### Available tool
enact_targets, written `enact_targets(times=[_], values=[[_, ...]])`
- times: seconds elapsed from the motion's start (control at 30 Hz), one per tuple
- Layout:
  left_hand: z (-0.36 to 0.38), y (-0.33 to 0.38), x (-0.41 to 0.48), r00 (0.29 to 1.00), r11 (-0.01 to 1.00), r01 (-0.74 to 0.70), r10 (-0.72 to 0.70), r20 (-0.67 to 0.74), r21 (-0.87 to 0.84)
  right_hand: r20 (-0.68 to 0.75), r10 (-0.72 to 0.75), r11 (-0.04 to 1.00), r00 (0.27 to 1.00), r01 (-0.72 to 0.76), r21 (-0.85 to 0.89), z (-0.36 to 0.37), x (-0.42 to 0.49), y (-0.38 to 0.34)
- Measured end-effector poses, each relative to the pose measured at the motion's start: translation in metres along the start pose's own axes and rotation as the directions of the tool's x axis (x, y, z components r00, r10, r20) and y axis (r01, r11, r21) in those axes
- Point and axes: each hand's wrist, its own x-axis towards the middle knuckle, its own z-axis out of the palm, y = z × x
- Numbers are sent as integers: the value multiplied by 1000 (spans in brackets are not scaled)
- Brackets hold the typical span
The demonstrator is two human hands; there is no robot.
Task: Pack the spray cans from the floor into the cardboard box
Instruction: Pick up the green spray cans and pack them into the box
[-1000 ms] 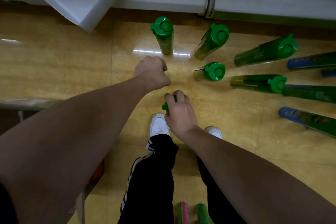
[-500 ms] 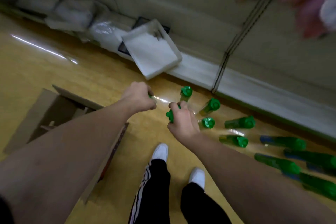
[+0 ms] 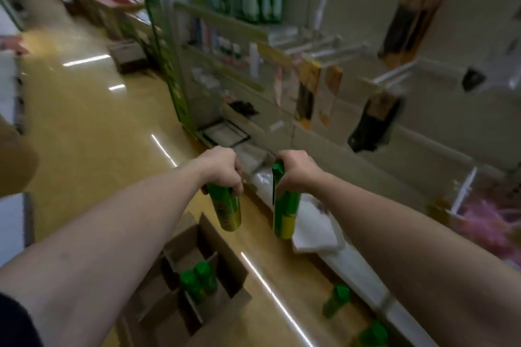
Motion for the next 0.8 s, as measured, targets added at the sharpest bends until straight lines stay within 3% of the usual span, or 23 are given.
enact_targets(times=[0.17, 0.33, 0.6, 0.8], values=[[-75, -51, -25, 996, 998, 47, -50, -75, -51, -16, -125, 990, 992, 124, -64, -45, 36, -93], [-103, -107, -37, 986, 985, 111, -125, -112, -129, -11, -209, 977, 978, 208, -45, -38, 64, -158], [-84, -188, -36, 957, 938, 261, -282, -64, -228, 138, -273, 961, 952, 276, -1, 20, 113, -219], [-29, -227, -9, 916, 881, 392, -401, 22, -264, 287, -296, 952, 911, 306, 13, 98, 160, -224]])
